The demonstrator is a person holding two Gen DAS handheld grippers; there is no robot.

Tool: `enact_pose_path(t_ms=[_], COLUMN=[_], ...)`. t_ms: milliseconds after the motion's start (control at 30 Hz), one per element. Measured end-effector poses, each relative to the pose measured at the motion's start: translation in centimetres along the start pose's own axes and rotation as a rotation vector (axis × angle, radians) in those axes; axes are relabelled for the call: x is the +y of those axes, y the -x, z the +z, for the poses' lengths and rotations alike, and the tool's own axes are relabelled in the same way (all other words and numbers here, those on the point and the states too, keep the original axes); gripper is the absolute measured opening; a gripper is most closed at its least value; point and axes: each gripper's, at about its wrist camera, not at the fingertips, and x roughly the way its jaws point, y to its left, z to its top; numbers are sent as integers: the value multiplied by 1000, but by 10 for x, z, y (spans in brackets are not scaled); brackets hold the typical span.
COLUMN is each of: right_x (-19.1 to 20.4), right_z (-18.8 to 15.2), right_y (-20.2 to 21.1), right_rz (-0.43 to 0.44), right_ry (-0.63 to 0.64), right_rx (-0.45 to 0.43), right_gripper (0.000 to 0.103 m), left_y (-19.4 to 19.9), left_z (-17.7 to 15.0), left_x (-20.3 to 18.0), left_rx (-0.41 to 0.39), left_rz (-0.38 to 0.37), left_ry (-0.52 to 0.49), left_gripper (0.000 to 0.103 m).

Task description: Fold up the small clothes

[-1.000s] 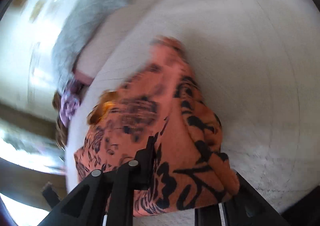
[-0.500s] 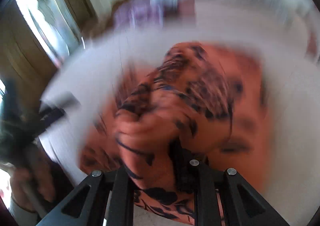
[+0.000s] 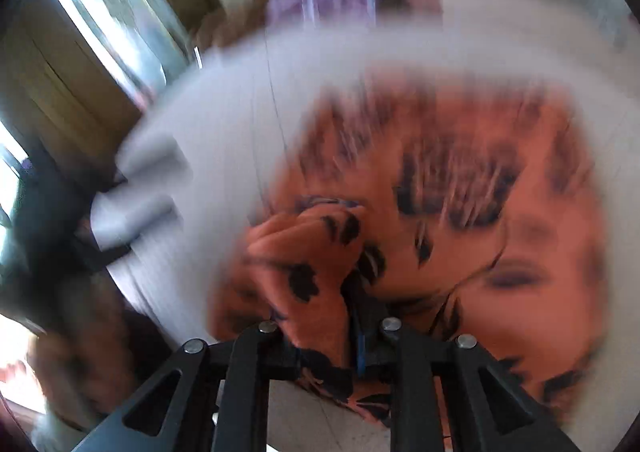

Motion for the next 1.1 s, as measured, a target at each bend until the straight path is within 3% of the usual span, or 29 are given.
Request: enact_pose_path(t_ms=[33,67,100,167,300,467,600,633,700,733,833,933,1000,1033,1100], right_x=[1,3,3,-1,-23,-60,-75,-78,-83,-86,-92,-95,-96,-97,-100], right_z=[-2,-2,-2,-4,-28,-47,-48,-51,-56,-61,-61,-61,-61,-60,-60], right_y=[7,16,22,33,66,91,95,97,97,99,95,98,101,101,99], right_rz=[2,11,32,60,99,145,165,174,188,195,215,227,222,221,215], right_ry=[8,12,9,2,-81,-226,-252,-255,-262,-268,-294,-300,-299,-301,-310], right_rx=[-49,-68,-60,-60,-137,-196,-217,-223,-227,-227,-230,-244,-254,-253,-245], right_gripper=[24,33,57,81,81,81,81,81,80,80,80,80,80,80,80], left_y=[-3,-4,-7,-13,-15,-37,-48,-51,-61,-65,-52,-5,2,-7,-37], left_z=[1,-1,-2,-5,-28,-55,-58,-56,-51,-48,-39,-41,-52,-56,-62], left_x=[-4,-8,-14,-25,-59,-90,-104,-106,-110,-112,-119,-137,-129,-116,-75], left_rx=[6,17,35,78,181,303,321,324,357,369,324,168,119,137,255], left_rz=[-7,-25,-52,-77,-129,-34,44,55,96,112,89,65,133,176,223], left_ry=[-16,-37,-56,-81,-180,-266,-294,-292,-280,-285,-297,-422,-484,-485,-384], left_gripper=[85,85,85,85,85,85,83,74,45,20,17,17,17,17,18])
